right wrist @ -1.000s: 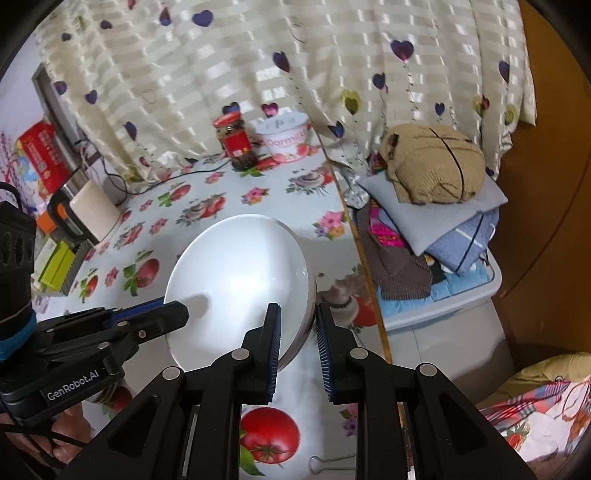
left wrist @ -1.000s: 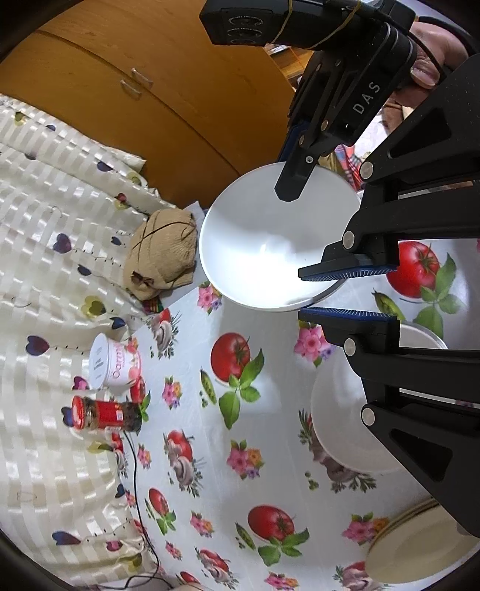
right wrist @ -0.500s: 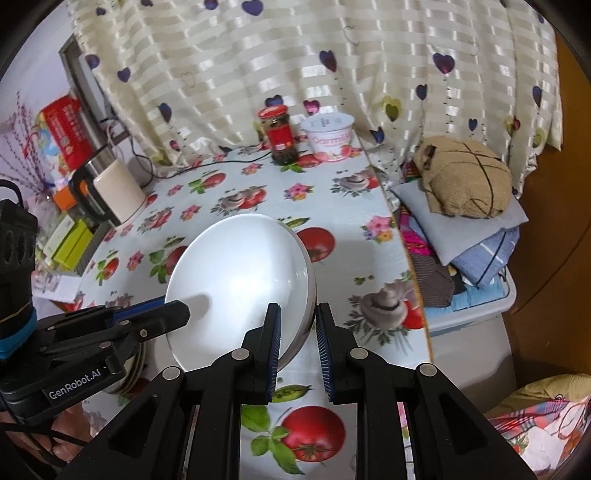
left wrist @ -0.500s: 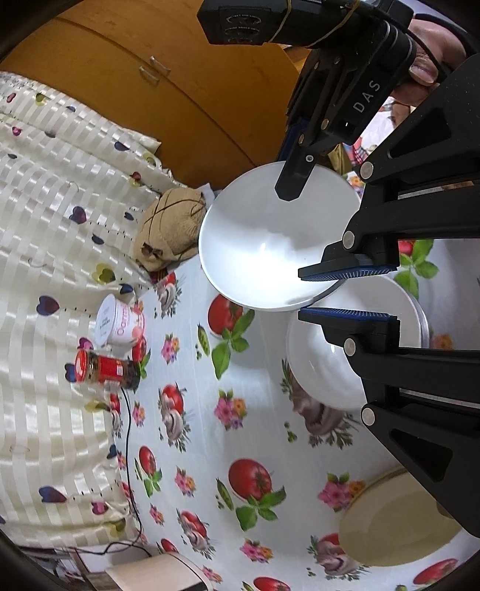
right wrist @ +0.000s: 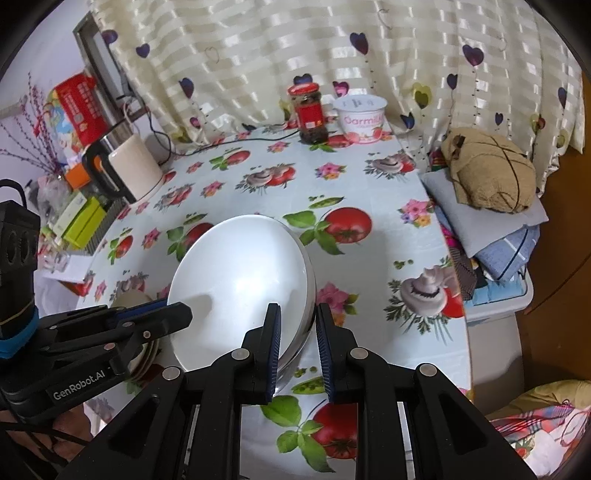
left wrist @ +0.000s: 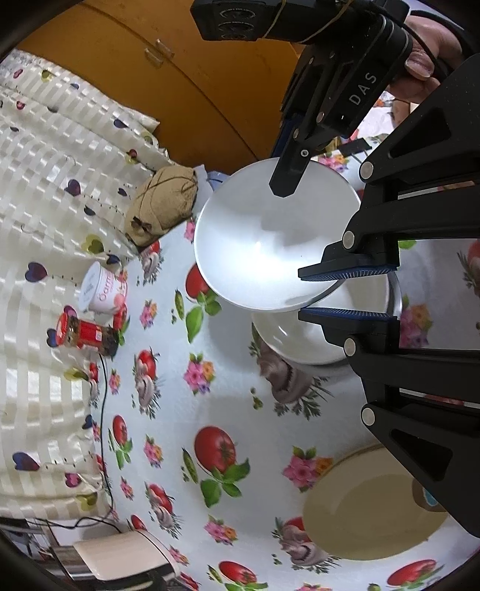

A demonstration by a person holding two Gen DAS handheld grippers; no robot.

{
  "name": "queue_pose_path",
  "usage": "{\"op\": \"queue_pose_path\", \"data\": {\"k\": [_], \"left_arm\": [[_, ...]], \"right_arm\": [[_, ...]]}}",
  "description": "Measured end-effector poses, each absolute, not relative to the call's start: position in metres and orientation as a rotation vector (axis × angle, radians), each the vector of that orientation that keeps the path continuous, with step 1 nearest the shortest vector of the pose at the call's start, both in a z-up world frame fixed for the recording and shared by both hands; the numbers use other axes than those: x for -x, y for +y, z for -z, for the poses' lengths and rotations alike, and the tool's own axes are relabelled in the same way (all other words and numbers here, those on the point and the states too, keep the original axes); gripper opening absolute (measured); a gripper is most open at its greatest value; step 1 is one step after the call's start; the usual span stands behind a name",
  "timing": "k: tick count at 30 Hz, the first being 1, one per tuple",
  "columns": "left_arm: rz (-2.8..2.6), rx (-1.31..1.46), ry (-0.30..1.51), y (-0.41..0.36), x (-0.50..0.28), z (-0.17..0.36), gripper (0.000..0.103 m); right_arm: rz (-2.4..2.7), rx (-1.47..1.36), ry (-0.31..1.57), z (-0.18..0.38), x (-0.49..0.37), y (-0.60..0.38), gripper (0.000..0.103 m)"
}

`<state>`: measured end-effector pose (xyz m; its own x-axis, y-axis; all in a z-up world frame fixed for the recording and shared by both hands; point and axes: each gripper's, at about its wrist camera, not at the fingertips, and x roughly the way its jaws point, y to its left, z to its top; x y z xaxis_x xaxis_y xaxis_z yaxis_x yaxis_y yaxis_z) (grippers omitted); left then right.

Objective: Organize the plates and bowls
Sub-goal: 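Lower the white bowl into the steel bowl stack with both grippers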

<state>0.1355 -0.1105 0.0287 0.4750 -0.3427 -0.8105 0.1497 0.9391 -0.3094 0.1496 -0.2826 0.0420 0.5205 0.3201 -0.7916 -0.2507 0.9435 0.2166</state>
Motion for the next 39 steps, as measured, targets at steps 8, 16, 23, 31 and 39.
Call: {"op": "queue_pose_path", "data": {"k": [8, 16, 23, 31, 39], "left_arm": [[0.266, 0.212, 1.062, -0.098, -0.129, -0.021, 0.015], [0.238, 0.214, 1.111, -0.094, -0.129, -0.011, 0.015], [0.233, 0.224, 1.125, -0.092, -0.130, -0.007, 0.015], [0.239, 0.234, 1.134, -0.091, -0.129, -0.005, 0.015], [0.241, 0.241, 1.126, -0.089, -0.127, -0.006, 0.016]], "right_arm": [[-0.387, -0.066, 1.013, -0.027, -0.151, -0.265, 0.019], [-0.400, -0.050, 1.061, -0.013, -0.154, -0.257, 0.019], [-0.406, -0.032, 1.087, -0.007, -0.157, -0.252, 0.021], [-0.403, -0.015, 1.088, -0.007, -0.160, -0.249, 0.022], [-0.414, 0.007, 1.088, -0.005, -0.161, -0.245, 0.033]]}}
